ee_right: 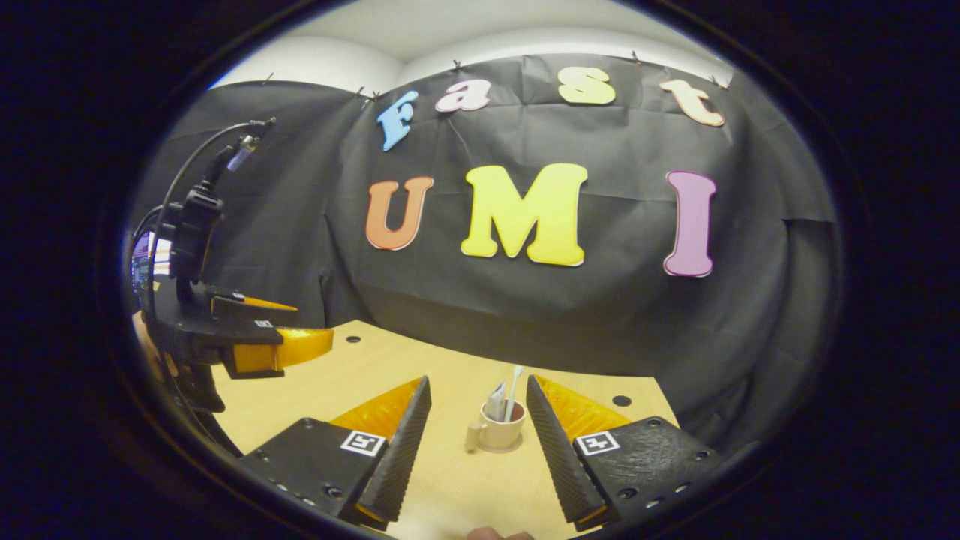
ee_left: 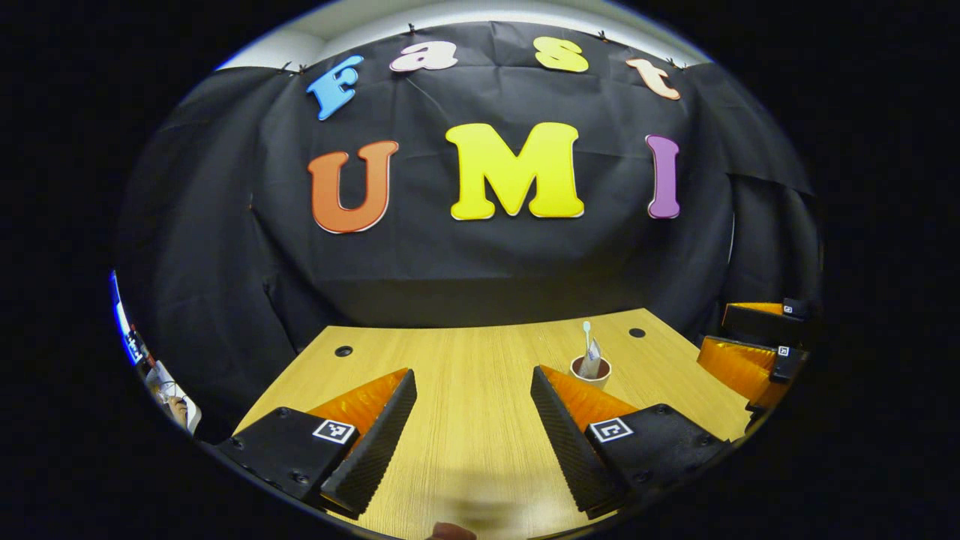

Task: Put the toothbrush and toothpaste on the desktop into the cup, then pick up the cup and place it on the coaster on the desktop.

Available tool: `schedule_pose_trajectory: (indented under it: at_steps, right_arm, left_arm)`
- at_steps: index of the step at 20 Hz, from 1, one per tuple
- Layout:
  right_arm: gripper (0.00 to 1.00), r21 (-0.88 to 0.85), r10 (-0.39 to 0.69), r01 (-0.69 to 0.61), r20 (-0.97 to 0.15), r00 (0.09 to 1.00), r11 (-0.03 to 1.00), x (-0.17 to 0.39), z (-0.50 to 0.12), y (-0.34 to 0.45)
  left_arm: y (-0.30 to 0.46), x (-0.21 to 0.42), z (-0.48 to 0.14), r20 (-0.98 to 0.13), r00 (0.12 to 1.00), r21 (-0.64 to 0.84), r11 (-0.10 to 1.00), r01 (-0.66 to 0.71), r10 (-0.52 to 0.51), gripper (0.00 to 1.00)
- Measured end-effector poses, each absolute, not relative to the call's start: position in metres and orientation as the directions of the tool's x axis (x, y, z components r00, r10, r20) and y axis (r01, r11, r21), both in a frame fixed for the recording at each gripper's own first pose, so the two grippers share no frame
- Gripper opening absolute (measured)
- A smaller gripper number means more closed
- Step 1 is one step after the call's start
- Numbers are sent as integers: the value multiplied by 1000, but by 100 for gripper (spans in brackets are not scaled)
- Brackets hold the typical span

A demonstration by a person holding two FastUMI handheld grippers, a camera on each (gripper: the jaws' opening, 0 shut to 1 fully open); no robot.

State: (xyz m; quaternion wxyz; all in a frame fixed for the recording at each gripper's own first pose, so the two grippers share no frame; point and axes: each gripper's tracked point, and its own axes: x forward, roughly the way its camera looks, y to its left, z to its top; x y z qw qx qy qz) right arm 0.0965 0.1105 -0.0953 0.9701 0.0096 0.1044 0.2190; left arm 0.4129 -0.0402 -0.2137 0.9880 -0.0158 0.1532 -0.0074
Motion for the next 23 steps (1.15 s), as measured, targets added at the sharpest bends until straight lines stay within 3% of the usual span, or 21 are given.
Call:
schedule_pose_trajectory:
  at_steps: [3,6,7,9,10,11,12,23]
  right_arm:
    - [79,79,451,-445,-203,869,892,98,-95,123]
    - [93,101,468,-457,-204,860,884,101,-93,134]
    - [88,105,473,-461,-208,856,881,101,-93,137]
    - [93,108,486,-474,-216,847,874,101,-94,144]
    - [88,105,490,-479,-215,845,871,101,-94,146]
    - [93,97,490,-481,-214,845,871,101,-93,147]
    - [88,92,492,-484,-214,844,870,101,-94,149]
    - [88,95,514,-506,-214,831,857,105,-92,169]
  left_arm:
    - [-36,414,-213,-264,964,-42,999,-28,17,97]
    - [-28,406,-212,-256,966,-41,998,-39,28,98]
    - [-27,404,-212,-253,967,-45,998,-41,29,97]
    - [-24,401,-211,-244,969,-50,998,-44,31,97]
    - [-24,402,-210,-240,970,-48,998,-45,32,97]
    - [-23,402,-208,-232,972,-44,998,-45,34,97]
    - [-24,402,-208,-230,973,-41,998,-44,33,97]
    - [-10,399,-205,-218,973,-20,997,-76,70,97]
